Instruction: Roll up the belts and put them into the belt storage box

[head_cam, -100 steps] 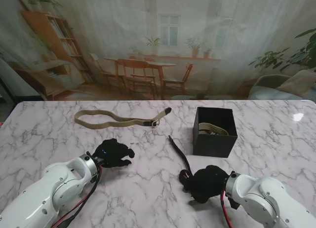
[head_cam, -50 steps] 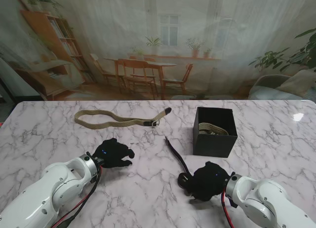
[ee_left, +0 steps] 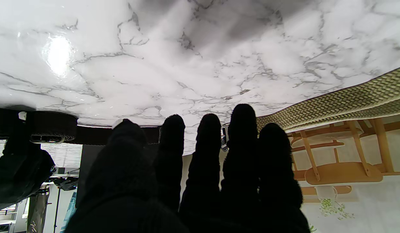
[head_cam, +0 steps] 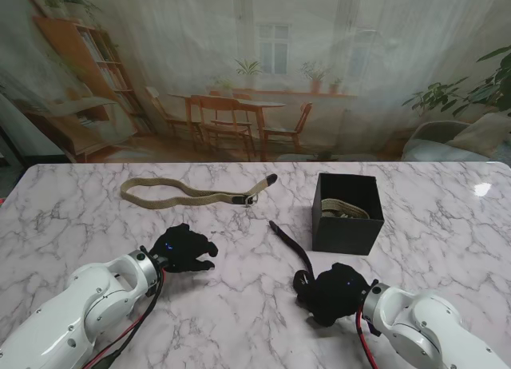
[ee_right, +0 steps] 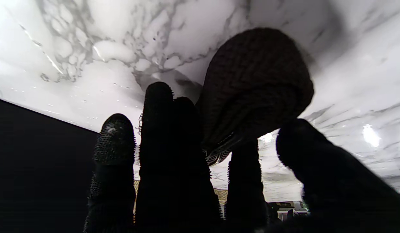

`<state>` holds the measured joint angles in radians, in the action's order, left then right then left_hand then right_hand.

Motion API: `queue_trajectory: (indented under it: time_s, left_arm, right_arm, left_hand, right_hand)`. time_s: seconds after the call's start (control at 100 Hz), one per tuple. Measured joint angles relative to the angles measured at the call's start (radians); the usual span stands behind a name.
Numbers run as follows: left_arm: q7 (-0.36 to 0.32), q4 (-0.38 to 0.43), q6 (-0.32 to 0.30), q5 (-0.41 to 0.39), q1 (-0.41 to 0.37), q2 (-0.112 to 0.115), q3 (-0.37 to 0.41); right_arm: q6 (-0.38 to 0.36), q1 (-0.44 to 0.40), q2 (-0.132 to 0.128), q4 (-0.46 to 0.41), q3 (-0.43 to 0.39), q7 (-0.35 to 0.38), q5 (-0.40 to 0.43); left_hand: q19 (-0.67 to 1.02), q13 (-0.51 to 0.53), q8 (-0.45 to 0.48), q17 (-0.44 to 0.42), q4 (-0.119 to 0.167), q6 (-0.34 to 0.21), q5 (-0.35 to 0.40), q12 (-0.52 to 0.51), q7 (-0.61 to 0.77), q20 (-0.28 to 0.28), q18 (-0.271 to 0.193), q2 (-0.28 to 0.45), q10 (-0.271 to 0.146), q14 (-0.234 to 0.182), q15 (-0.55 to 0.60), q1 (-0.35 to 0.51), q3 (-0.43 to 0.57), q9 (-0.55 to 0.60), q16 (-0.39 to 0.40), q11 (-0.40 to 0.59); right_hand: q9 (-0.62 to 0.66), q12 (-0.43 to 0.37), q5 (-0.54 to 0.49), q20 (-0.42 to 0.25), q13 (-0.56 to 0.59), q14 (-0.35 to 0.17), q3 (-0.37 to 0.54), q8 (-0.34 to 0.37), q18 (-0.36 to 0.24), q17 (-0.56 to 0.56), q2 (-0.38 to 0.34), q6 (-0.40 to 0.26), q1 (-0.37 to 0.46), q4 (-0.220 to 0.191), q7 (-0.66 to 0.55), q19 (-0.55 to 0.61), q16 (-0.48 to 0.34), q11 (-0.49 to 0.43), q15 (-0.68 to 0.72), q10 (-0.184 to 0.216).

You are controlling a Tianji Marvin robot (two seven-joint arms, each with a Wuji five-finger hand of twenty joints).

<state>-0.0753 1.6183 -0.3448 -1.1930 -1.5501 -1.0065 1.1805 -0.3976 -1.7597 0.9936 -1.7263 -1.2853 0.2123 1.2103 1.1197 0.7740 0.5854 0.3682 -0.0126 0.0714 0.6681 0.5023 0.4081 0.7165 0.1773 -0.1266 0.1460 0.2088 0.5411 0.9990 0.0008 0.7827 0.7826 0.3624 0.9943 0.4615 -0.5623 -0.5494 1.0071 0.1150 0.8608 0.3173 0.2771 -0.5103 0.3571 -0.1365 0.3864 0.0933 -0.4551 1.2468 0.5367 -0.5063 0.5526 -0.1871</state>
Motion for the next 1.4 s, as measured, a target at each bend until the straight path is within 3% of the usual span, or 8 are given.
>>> queue_trajectory:
  time_s: [0.18,0.28,0.47,0.58,0.78,1.01,1.21,1.4]
  left_arm:
    - [0.002,0.000,-0.002,0.003,0.000,0.000,0.001]
    - [0.003,0.000,-0.003,0.004,0.000,0.000,0.003]
    - [0.004,-0.001,-0.005,0.007,-0.001,0.000,0.005]
    - [0.006,-0.001,-0.005,0.008,-0.001,0.000,0.006]
    - [0.005,-0.002,-0.006,0.009,-0.001,0.000,0.006]
    - [0.002,-0.002,-0.005,0.015,0.001,0.000,0.003]
    - [-0.001,-0.002,-0.005,0.015,0.002,0.000,0.000]
    - [0.000,-0.002,-0.005,0.015,0.001,0.000,0.001]
  right_arm:
    - [-0.010,0.007,-0.001,-0.070,-0.022,0.248,-0.066]
    - [-0.010,0.022,-0.012,-0.090,-0.017,0.344,-0.127]
    - [0.000,0.039,-0.027,-0.112,-0.010,0.418,-0.157]
    - [-0.012,0.043,-0.027,-0.116,-0.009,0.403,-0.096]
    - [-0.020,0.047,-0.026,-0.094,0.008,0.310,-0.024]
    - [0.006,0.032,-0.017,-0.064,0.014,0.199,0.017]
    - [0.030,0.025,-0.013,-0.049,0.023,0.154,0.014]
    - [0.033,0.024,-0.011,-0.042,0.028,0.143,-0.002]
  left_hand:
    - [0.000,0.000,0.000,0.000,0.000,0.000,0.000,0.000,-0.009,0.000,0.000,0.011,0.000,0.000,0.000,-0.010,0.004,0.000,0.000,0.000]
    - [0.000,0.000,0.000,0.000,0.000,0.000,0.000,0.000,-0.013,0.000,0.000,0.011,0.000,0.000,0.000,-0.010,0.004,0.000,0.000,0.000]
    - [0.000,0.000,0.000,0.000,0.000,0.000,0.000,0.000,-0.019,0.000,0.000,0.011,0.000,0.000,0.000,-0.011,0.004,0.000,0.000,0.000]
    - [0.000,0.000,0.000,0.000,0.000,0.000,0.000,0.000,-0.020,0.000,0.000,0.011,0.000,0.000,0.000,-0.011,0.004,0.000,0.000,0.000]
    - [0.000,0.000,0.000,0.000,0.000,0.004,0.000,0.000,-0.021,0.000,0.000,0.011,0.000,0.000,0.000,-0.011,0.004,0.000,0.000,0.000]
    - [0.000,0.000,0.000,0.000,0.000,0.008,0.000,0.000,-0.023,0.000,0.000,0.012,0.000,0.000,0.000,-0.011,0.004,0.000,0.000,0.000]
    - [0.000,0.000,0.001,0.000,0.000,0.008,0.000,0.000,-0.023,0.000,0.000,0.012,0.000,0.000,0.000,-0.011,0.004,0.000,0.000,0.000]
    - [0.000,0.000,0.001,0.000,0.000,0.009,0.000,0.000,-0.023,0.000,0.000,0.012,0.000,0.000,0.000,-0.011,0.004,0.000,0.000,0.000]
  right_hand:
    - [0.073,-0.070,0.095,0.000,0.040,-0.001,0.065,0.002,-0.022,-0.016,0.055,0.118,-0.004,-0.019,0.013,0.005,-0.003,0.092,-0.059,0.011]
    - [0.099,-0.129,0.164,0.000,0.004,-0.055,0.212,0.001,-0.038,0.009,0.117,0.231,0.000,-0.050,0.065,-0.009,-0.034,0.126,-0.138,0.110]
    - [0.025,-0.210,0.227,0.007,-0.059,-0.078,0.509,0.054,-0.038,0.052,0.225,0.273,-0.010,-0.248,0.137,-0.060,-0.078,0.174,-0.205,0.138]
    - [0.014,-0.210,0.249,0.007,-0.059,-0.103,0.520,0.099,-0.074,0.045,0.255,0.273,0.075,-0.264,0.139,-0.068,-0.078,0.163,-0.205,0.206]
    - [-0.007,-0.041,0.218,0.007,-0.055,-0.104,0.347,0.205,-0.074,0.036,0.252,0.185,0.129,-0.081,0.087,-0.070,-0.044,-0.006,-0.180,0.186]
    - [-0.259,0.083,0.169,-0.035,-0.170,-0.069,0.243,0.284,0.001,0.067,0.229,-0.180,0.206,0.040,-0.114,-0.070,0.025,-0.115,-0.080,0.065]
    - [-0.387,-0.002,0.138,-0.046,-0.227,-0.069,0.240,0.276,0.019,0.066,0.242,-0.281,0.256,0.082,-0.191,-0.060,0.026,-0.051,-0.040,0.035]
    - [-0.175,0.051,0.061,-0.047,-0.092,-0.069,0.259,0.239,0.020,0.014,0.229,-0.275,0.328,0.074,-0.175,-0.030,0.039,-0.026,-0.010,0.085]
